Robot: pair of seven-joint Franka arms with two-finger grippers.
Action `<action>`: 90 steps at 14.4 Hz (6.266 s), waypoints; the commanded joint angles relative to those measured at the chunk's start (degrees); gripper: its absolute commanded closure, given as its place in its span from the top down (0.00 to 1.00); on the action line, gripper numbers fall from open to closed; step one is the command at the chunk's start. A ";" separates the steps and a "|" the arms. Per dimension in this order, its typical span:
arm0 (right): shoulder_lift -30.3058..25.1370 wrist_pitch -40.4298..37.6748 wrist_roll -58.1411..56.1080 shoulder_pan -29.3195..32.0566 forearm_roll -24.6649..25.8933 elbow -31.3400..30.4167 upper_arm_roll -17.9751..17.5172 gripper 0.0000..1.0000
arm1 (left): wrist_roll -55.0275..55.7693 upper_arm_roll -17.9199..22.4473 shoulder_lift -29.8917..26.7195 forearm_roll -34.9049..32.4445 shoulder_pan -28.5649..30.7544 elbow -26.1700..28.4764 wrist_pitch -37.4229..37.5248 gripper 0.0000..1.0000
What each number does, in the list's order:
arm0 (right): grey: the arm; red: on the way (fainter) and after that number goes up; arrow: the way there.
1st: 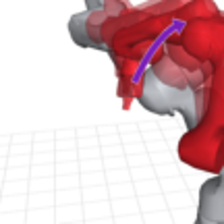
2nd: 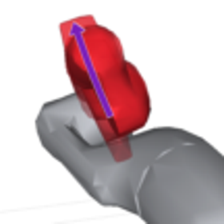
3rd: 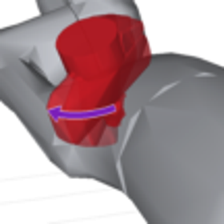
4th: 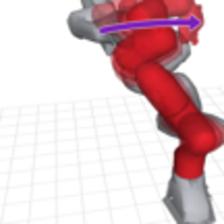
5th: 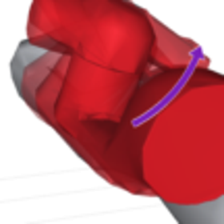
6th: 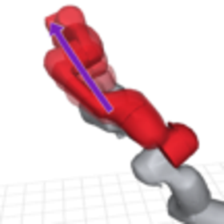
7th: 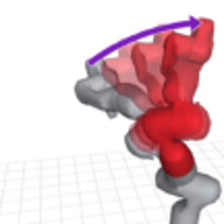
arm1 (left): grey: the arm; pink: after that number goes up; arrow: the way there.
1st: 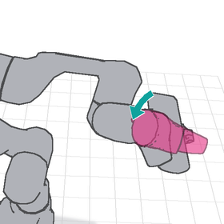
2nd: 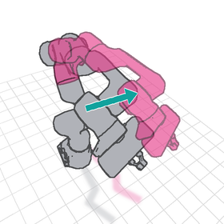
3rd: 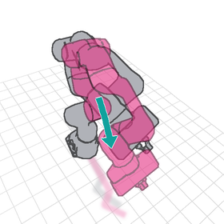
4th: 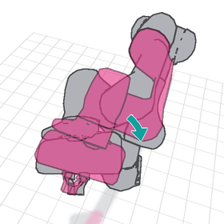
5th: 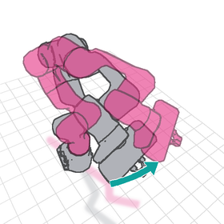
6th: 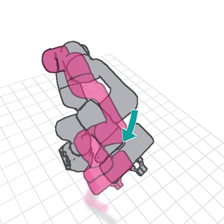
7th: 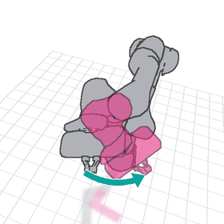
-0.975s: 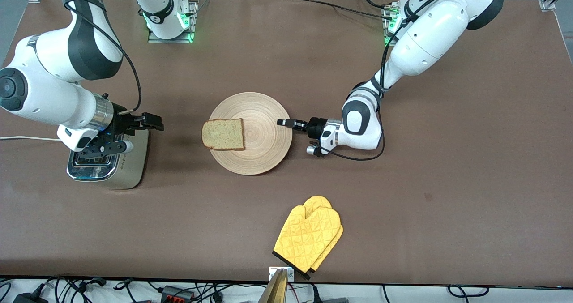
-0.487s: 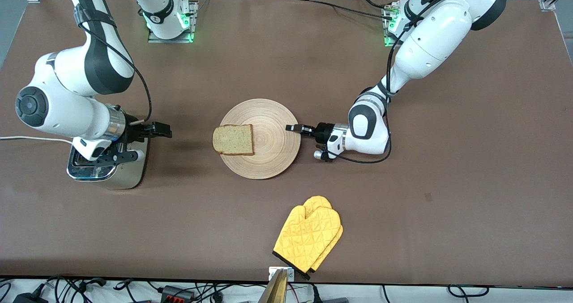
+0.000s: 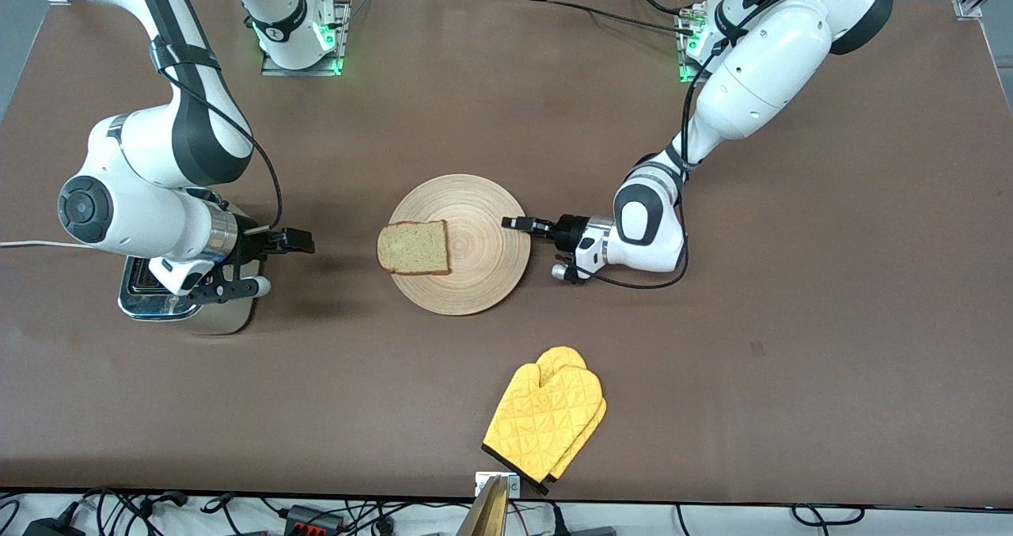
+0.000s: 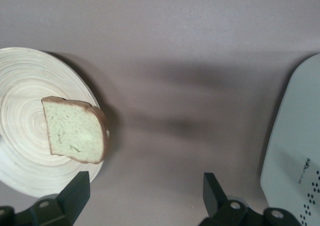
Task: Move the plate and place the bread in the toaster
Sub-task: 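Release the plate with the left gripper while the right gripper reaches the bread, then grasp the bread slice with the right gripper while the left gripper withdraws, then lift the bread with the right gripper and carry it over the toaster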
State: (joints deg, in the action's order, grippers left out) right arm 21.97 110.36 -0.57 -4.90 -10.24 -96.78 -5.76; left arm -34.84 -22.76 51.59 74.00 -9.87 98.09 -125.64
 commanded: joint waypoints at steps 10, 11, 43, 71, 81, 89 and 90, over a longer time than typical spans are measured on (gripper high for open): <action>5.09 5.75 0.65 -3.97 -3.47 -0.16 -0.13 1.00 | 15.31 0.96 -5.97 -32.30 19.87 -2.97 29.35 0.35; 5.97 5.75 0.65 -4.50 -5.47 -0.08 -0.13 1.00 | 16.11 0.96 -5.97 -34.51 21.81 -5.78 34.18 0.36; 13.62 9.26 -0.23 -10.31 -7.09 -0.25 0.31 0.42 | 35.77 12.56 -53.78 -77.78 19.01 -1.43 38.37 1.00; 8.71 -28.78 -0.57 -8.82 11.61 27.24 8.22 0.00 | 38.44 11.86 -53.61 -73.03 19.28 -2.29 38.98 1.00; 5.27 -38.90 -0.58 -8.82 37.47 29.72 9.36 0.00 | 38.53 12.03 -53.61 -73.03 19.54 -2.29 39.16 1.00; 10.10 -38.20 0.21 -11.19 46.80 28.67 11.03 0.00 | 38.71 11.95 -52.91 -73.56 19.54 -3.17 35.11 1.00; 10.80 -38.11 0.21 -11.19 46.97 28.66 11.03 0.00 | 38.62 11.95 -52.91 -73.56 19.45 -3.17 35.11 1.00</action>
State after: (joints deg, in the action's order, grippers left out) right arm 31.73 72.40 -0.64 -15.33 35.05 -67.93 4.98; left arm 3.34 -10.68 -0.86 0.29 9.42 94.78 -90.19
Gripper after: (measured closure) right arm 0.947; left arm 0.000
